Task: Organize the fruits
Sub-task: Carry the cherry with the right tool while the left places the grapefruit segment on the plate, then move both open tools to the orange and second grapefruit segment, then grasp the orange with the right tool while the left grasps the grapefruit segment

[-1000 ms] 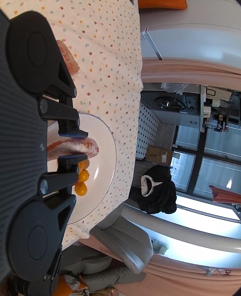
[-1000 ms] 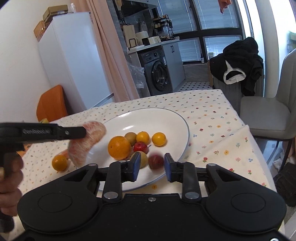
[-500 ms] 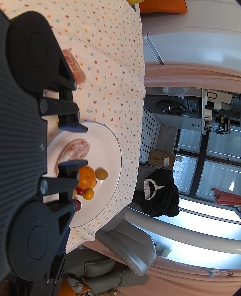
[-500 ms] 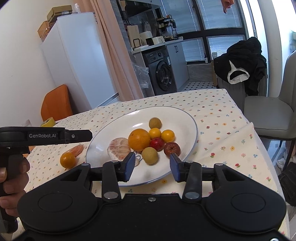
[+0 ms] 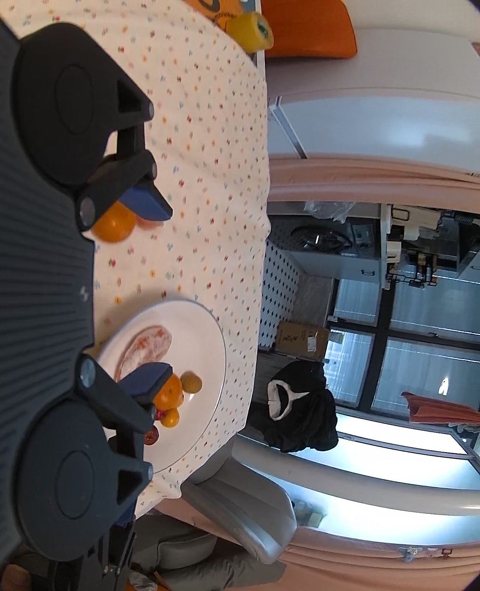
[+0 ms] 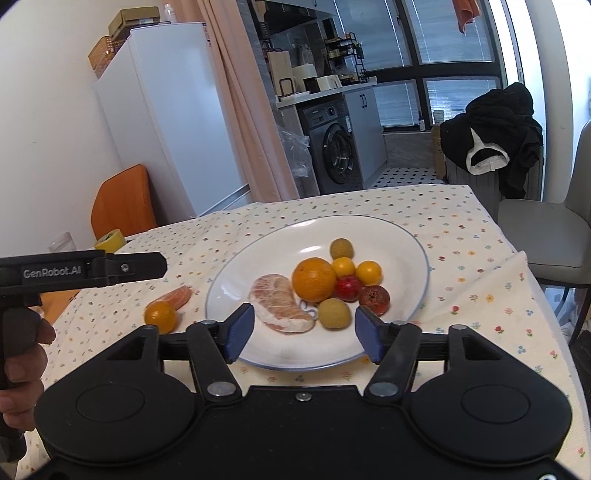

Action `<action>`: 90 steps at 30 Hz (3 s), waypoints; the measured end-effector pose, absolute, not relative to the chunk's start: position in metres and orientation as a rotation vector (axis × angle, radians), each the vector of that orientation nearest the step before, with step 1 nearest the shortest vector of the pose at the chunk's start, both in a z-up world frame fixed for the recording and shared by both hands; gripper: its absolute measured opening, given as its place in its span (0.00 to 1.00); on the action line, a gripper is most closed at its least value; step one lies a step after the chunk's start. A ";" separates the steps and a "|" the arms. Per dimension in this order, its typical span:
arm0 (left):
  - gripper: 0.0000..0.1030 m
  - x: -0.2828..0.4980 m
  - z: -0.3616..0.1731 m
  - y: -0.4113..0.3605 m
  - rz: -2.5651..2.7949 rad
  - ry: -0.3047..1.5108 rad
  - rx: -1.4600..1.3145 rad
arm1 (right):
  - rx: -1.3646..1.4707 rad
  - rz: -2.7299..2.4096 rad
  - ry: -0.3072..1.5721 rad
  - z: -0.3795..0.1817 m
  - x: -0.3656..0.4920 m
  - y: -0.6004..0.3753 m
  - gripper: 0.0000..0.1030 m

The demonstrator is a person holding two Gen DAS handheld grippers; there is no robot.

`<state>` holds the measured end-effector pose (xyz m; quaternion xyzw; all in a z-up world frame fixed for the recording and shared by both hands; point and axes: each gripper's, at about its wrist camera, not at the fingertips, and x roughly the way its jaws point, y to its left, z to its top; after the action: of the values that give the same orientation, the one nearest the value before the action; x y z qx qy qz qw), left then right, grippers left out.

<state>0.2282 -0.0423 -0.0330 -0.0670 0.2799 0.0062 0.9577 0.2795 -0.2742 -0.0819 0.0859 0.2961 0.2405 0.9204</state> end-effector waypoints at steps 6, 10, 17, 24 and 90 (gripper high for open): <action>0.84 0.216 -0.032 -0.027 0.027 0.575 -0.139 | 0.167 0.518 0.594 -0.077 0.273 -0.260 0.76; 0.84 0.208 -0.034 -0.017 0.042 0.579 -0.142 | 0.152 0.539 0.584 -0.074 0.269 -0.249 0.80; 0.85 0.196 -0.043 0.008 0.080 0.602 -0.149 | 0.132 0.573 0.591 -0.073 0.269 -0.230 0.82; 0.85 0.185 -0.050 0.034 0.131 0.622 -0.175 | 0.099 0.634 0.603 -0.073 0.266 -0.206 0.81; 0.86 0.216 -0.070 0.054 0.068 0.640 -0.249 | 0.016 0.709 0.671 -0.081 0.291 -0.152 0.35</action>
<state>0.2164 0.0544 -0.0702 -0.1221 0.3136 0.0335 0.9411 0.2910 -0.1522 -0.0811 0.0078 0.3223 0.3407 0.8831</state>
